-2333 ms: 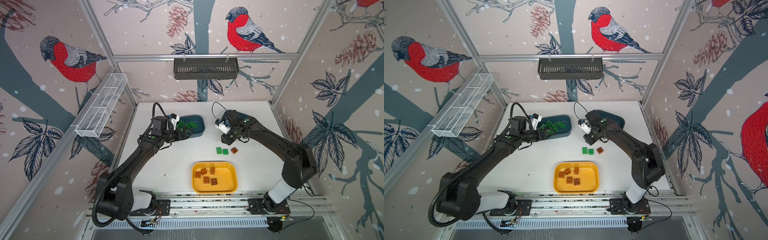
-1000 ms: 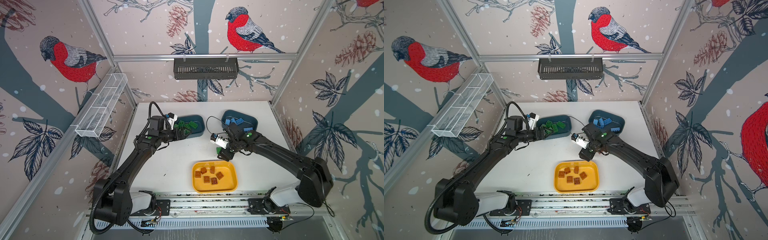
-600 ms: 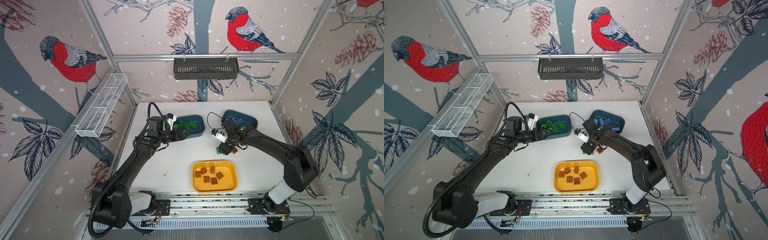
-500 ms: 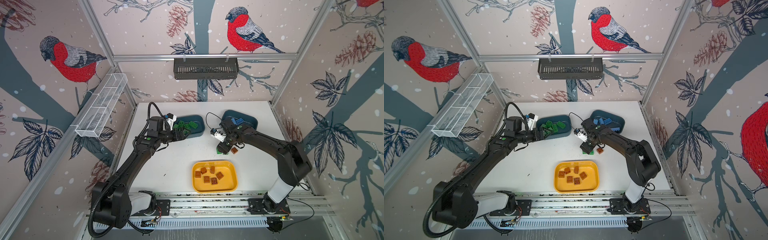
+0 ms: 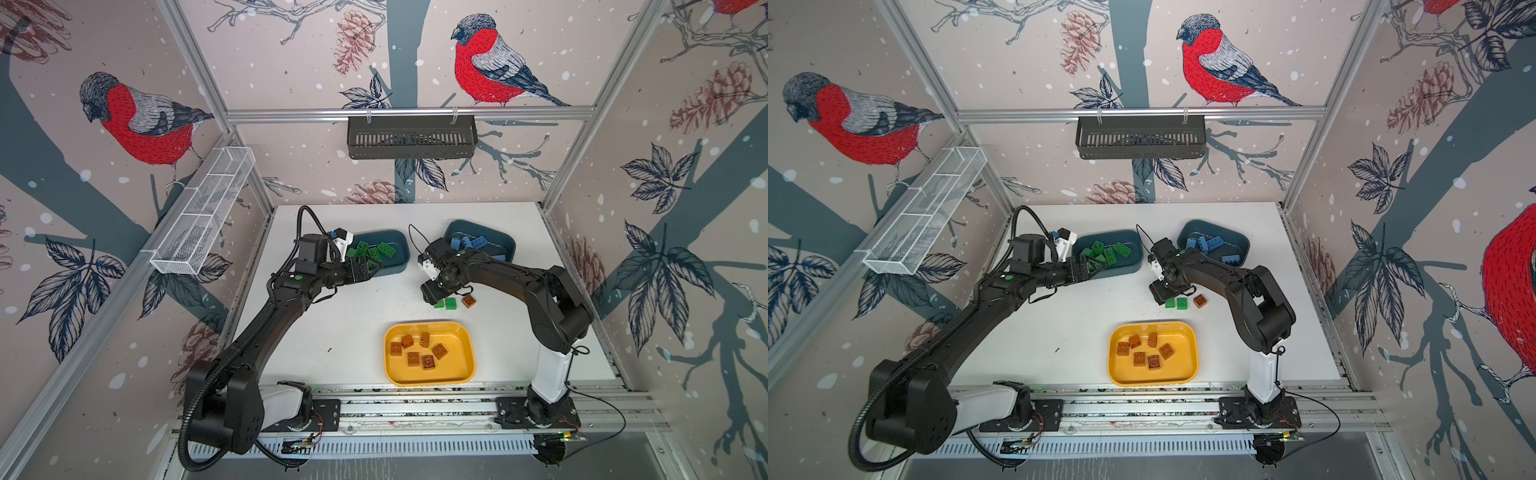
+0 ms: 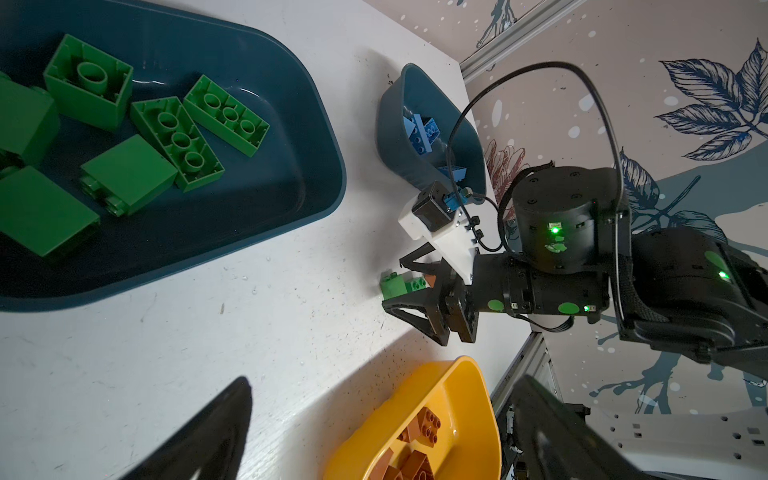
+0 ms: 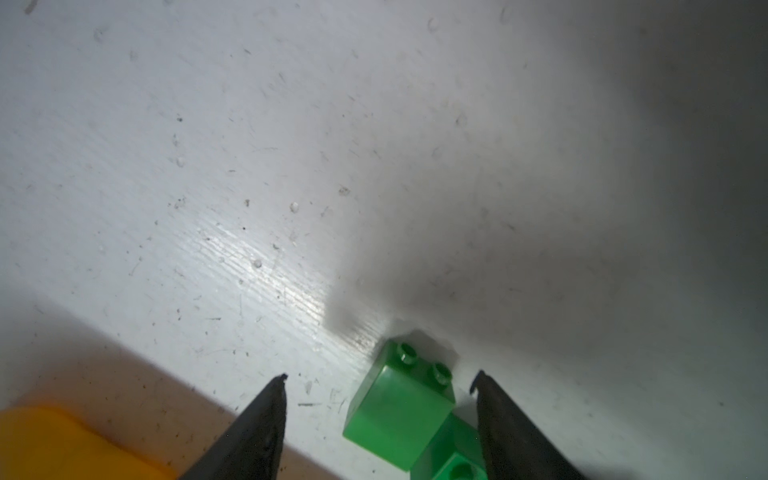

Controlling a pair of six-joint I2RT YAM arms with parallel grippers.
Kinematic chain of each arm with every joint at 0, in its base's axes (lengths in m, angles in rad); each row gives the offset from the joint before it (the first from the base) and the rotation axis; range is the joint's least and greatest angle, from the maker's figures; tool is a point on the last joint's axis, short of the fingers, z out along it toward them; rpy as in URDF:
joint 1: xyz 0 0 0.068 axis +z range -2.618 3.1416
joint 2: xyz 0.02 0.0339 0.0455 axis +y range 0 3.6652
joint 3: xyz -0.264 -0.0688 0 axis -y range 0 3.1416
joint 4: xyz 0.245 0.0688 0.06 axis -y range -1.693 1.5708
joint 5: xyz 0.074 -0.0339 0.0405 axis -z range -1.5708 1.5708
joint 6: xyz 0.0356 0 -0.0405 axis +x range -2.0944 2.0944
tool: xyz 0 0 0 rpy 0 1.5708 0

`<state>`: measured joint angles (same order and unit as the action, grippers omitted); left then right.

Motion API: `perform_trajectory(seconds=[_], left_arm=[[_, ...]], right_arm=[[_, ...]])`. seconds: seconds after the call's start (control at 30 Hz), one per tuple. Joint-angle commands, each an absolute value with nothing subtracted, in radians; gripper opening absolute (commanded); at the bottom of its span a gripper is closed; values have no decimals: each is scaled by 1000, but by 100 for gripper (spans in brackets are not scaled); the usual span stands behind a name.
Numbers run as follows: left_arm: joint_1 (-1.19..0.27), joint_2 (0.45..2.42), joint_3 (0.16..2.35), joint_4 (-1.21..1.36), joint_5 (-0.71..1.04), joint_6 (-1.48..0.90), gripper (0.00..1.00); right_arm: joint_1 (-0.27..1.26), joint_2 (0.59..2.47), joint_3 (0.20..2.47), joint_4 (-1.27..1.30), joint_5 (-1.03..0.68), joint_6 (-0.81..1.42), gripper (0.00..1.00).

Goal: Sort the legos into containers by color
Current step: 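Move the right gripper to the pile and grasp a green 2x2 brick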

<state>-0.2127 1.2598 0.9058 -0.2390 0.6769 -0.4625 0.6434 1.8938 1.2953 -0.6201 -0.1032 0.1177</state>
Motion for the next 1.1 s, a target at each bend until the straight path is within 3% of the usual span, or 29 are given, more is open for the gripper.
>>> perform_trajectory(seconds=[0.0, 0.53, 0.77, 1.07], left_arm=[[-210, 1272, 910, -223, 678, -444, 97], [-197, 1315, 930, -236, 707, -410, 97], [-196, 1321, 927, -242, 712, -400, 97], [-195, 1323, 925, -239, 717, -396, 97]], right_arm=[[655, 1890, 1272, -618, -96, 227, 71], [702, 1926, 1294, -600, -103, 238, 68], [726, 1937, 1305, -673, -9, 237, 65], [732, 1951, 1298, -698, 32, 233, 47]])
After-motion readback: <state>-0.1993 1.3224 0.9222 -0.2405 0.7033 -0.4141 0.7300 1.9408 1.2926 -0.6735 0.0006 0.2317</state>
